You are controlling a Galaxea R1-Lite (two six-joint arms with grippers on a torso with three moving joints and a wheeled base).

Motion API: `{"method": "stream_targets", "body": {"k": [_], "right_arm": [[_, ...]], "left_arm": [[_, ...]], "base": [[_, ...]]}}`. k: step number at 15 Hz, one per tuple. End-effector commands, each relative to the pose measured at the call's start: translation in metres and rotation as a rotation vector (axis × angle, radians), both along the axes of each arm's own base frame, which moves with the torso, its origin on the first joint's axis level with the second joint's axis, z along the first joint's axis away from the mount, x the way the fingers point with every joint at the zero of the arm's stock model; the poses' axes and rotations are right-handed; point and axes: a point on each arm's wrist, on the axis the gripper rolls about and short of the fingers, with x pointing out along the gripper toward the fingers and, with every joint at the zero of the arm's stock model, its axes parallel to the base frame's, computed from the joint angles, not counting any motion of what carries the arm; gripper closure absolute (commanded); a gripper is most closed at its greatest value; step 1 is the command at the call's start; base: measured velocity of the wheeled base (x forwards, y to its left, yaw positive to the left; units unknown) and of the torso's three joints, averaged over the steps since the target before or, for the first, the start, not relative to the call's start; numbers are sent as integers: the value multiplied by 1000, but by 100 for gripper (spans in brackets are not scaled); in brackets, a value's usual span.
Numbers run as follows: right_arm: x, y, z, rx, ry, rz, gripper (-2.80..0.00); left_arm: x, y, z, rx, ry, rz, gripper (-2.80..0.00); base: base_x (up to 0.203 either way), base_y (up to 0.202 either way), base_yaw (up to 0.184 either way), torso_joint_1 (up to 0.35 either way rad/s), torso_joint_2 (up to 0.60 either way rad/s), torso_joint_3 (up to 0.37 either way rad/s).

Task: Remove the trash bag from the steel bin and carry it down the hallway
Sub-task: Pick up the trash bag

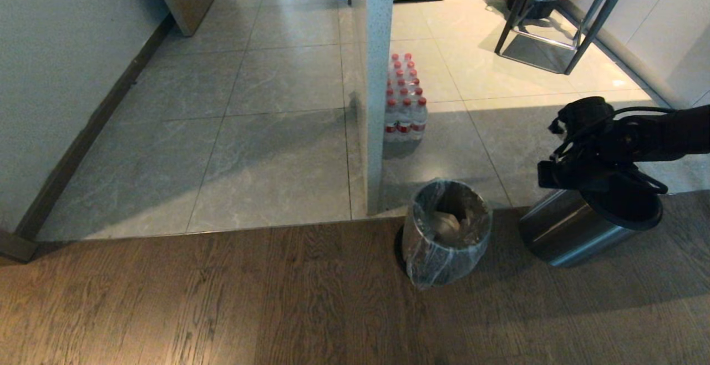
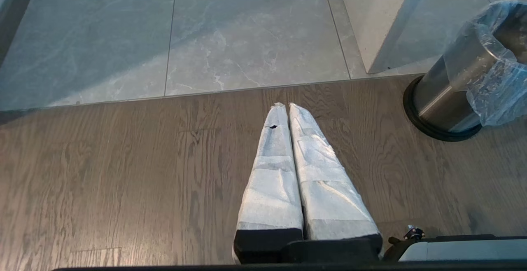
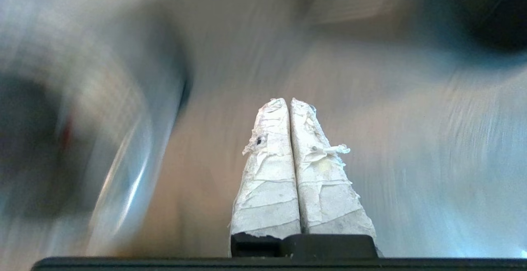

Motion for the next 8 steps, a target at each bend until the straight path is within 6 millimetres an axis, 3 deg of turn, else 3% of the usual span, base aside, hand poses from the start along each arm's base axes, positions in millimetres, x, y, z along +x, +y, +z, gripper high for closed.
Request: {"method": "stream_targets", "body": {"k": [1, 4, 8], "right_arm": [[-32, 36, 10, 0, 70, 90, 0], [-32, 46, -33, -51, 211, 179, 0], [-10, 54, -75, -66, 231, 218, 0]], "left_arm": [[0, 0, 0, 0, -1, 0, 0], [0, 0, 0, 0, 0, 0, 0], [0, 0, 0, 0, 0, 0, 0]], "base": [[0, 0, 0, 0, 0, 0], [0, 0, 0, 0, 0, 0], [0, 0, 0, 0, 0, 0]]}}
